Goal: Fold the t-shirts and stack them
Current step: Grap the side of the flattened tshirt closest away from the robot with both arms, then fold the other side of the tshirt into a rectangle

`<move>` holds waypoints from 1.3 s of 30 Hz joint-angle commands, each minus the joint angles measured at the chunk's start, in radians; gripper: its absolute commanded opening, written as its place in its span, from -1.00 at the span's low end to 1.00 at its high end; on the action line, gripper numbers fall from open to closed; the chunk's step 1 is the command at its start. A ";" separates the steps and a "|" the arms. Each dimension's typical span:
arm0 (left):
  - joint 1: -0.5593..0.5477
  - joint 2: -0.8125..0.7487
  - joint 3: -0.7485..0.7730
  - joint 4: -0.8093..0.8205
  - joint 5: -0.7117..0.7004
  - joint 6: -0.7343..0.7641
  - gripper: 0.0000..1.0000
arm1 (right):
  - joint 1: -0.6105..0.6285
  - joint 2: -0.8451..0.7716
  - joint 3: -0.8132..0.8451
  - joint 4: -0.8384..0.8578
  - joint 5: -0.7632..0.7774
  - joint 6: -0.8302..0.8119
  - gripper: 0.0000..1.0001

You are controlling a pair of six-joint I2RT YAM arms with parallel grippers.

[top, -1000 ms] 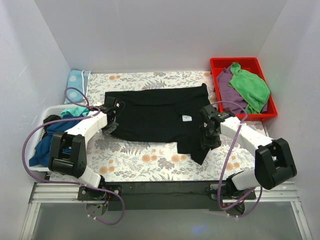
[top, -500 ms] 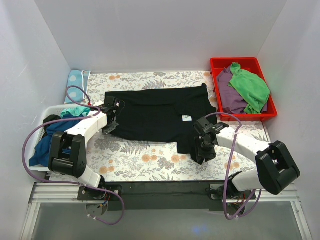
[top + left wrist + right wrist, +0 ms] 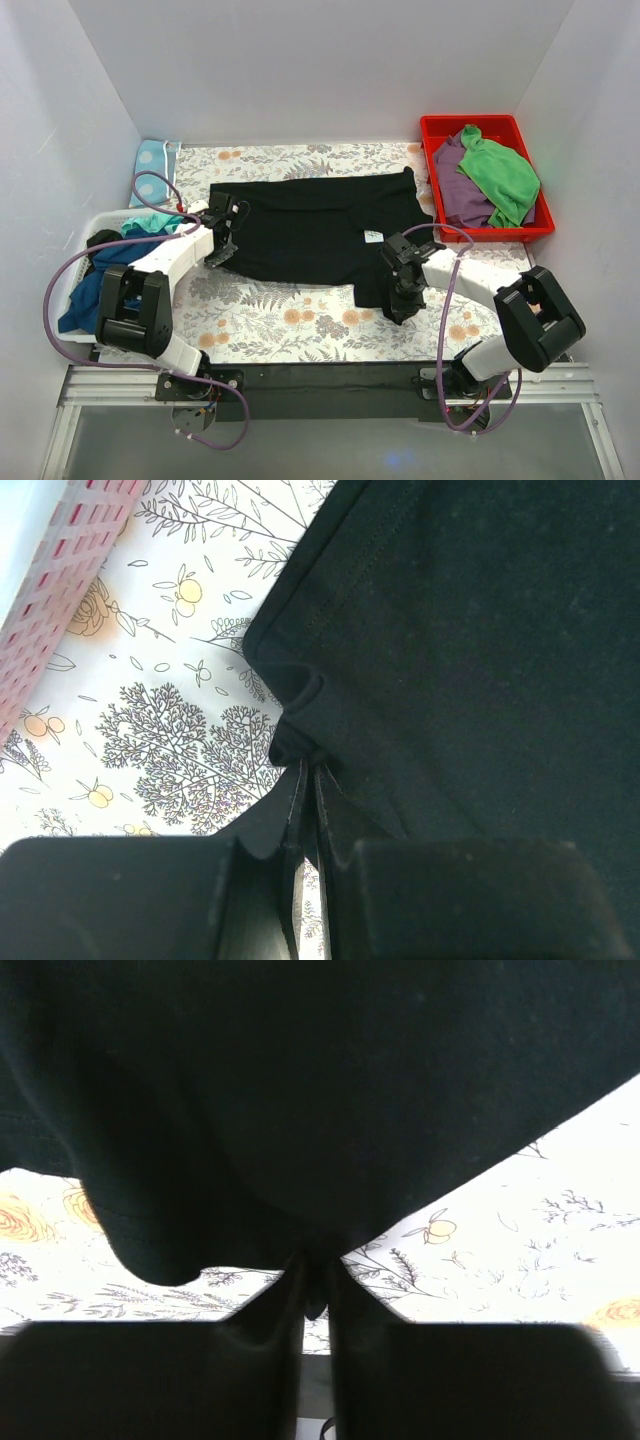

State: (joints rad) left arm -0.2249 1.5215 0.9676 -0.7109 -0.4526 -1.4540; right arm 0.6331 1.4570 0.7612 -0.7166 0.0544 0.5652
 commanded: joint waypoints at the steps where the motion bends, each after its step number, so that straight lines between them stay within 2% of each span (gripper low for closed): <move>1: -0.002 -0.061 -0.012 0.005 -0.021 0.006 -1.00 | 0.000 0.019 -0.057 0.042 0.125 0.028 -0.97; 7: -0.001 -0.093 0.009 -0.044 -0.063 0.000 -1.00 | 0.000 -0.117 -0.022 -0.105 0.208 0.071 -0.97; 13: -0.001 -0.196 0.005 -0.117 -0.126 0.001 -1.00 | -0.001 -0.227 0.026 -0.263 0.326 0.104 -0.97; 22: -0.001 -0.238 -0.069 -0.179 -0.049 -0.078 -1.00 | -0.001 -0.357 0.161 -0.441 0.478 0.186 -0.97; 27: -0.001 -0.262 -0.096 -0.186 -0.040 -0.089 -1.00 | -0.003 -0.330 0.216 -0.442 0.499 0.180 -0.97; 32: -0.001 -0.192 -0.020 -0.156 -0.067 -0.074 -1.00 | -0.024 -0.222 0.369 -0.381 0.567 0.090 -0.97; 39: 0.010 -0.044 0.126 -0.114 -0.115 -0.063 -1.00 | -0.219 -0.112 0.432 -0.164 0.454 -0.077 -0.97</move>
State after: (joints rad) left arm -0.2245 1.4242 1.0042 -0.8696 -0.5014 -1.5238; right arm 0.5056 1.3113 1.1458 -1.0042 0.5308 0.5957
